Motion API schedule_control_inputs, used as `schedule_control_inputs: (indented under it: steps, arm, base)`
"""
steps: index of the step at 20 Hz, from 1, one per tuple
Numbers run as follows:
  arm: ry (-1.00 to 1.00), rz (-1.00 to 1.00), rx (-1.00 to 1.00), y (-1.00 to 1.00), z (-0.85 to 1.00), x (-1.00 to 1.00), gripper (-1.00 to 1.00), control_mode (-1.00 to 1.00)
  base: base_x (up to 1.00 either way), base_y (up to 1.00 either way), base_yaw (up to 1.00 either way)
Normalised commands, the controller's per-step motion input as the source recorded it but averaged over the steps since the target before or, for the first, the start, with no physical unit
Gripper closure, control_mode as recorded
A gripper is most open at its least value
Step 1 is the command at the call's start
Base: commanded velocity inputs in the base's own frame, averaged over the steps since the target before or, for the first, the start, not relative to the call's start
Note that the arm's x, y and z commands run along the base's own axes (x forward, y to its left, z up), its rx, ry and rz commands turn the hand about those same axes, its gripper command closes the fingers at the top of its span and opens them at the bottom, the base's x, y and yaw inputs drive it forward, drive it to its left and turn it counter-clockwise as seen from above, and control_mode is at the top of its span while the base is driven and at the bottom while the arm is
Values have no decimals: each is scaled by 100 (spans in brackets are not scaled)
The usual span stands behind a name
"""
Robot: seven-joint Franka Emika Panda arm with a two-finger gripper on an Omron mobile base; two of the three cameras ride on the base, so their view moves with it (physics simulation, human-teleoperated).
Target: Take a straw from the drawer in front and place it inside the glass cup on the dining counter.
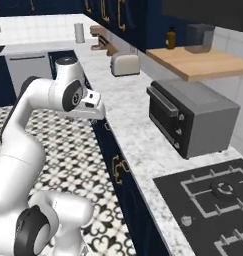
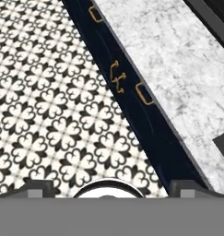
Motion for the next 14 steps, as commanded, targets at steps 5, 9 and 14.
schedule_control_inputs:
  steps: [5, 9, 14]
  arm:
    - [0, 0, 0, 0, 0, 0, -100, 100]
    - [0, 0, 0, 0, 0, 0, -100, 100]
    - [-2, 18, -5, -12, -1, -11, -100, -100]
  base:
    - [-22, -79, 34]
    - [-40, -82, 29]
    - [0, 0, 0]
